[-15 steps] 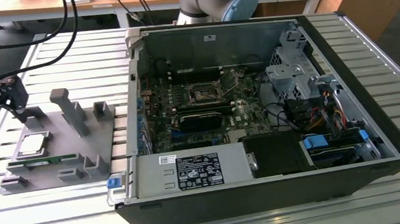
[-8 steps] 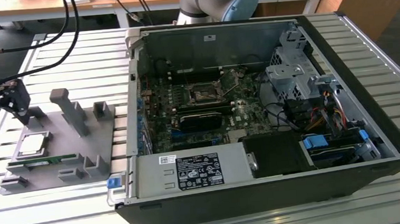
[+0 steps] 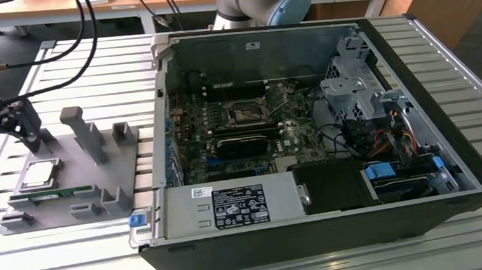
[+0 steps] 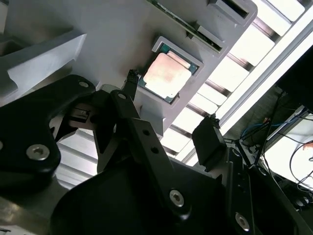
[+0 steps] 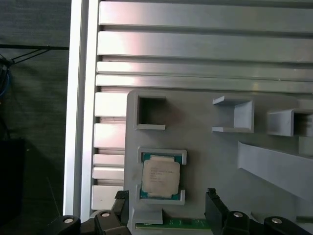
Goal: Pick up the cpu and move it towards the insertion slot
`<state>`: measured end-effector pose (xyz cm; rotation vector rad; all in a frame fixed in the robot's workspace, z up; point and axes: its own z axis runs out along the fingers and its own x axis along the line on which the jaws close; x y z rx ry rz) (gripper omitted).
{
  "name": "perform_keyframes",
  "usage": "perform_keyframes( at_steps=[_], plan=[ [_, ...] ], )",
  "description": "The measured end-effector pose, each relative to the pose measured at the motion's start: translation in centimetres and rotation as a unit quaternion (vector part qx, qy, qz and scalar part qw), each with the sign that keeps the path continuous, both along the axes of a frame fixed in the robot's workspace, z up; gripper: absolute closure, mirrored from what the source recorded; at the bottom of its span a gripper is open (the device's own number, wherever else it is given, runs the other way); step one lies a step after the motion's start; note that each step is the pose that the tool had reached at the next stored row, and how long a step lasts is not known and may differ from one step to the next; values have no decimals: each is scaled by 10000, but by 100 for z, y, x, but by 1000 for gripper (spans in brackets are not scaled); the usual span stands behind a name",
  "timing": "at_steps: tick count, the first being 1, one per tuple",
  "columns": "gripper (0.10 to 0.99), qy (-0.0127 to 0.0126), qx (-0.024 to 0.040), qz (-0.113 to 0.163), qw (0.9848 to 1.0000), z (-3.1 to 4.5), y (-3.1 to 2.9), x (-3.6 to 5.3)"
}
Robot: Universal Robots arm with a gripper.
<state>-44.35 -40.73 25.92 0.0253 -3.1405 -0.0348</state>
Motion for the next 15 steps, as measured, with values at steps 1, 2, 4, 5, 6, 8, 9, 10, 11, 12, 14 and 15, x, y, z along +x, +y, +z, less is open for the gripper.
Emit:
perform_keyframes(
  at_steps=[1,2,4,5,6,8,9,10,11,12,14,15],
  plan=[
    [369,0,0,0,10000,-14,0,0],
    [369,0,0,0,10000,-29,-1,0],
    [369,0,0,0,10000,-59,-1,0],
    [369,0,0,0,10000,-73,-1,-1],
    [369,0,0,0,10000,-86,-1,-1],
    [369,0,0,1,10000,-111,-1,-1],
    [369,0,0,0,10000,-124,-1,-2],
    [369,0,0,0,10000,-136,-1,-2],
    [369,0,0,0,10000,-146,-1,-2],
    [369,0,0,0,10000,-155,-1,-3],
    [369,0,0,0,10000,-175,-1,-3],
    [369,0,0,0,10000,-185,-1,-3]
  ],
)
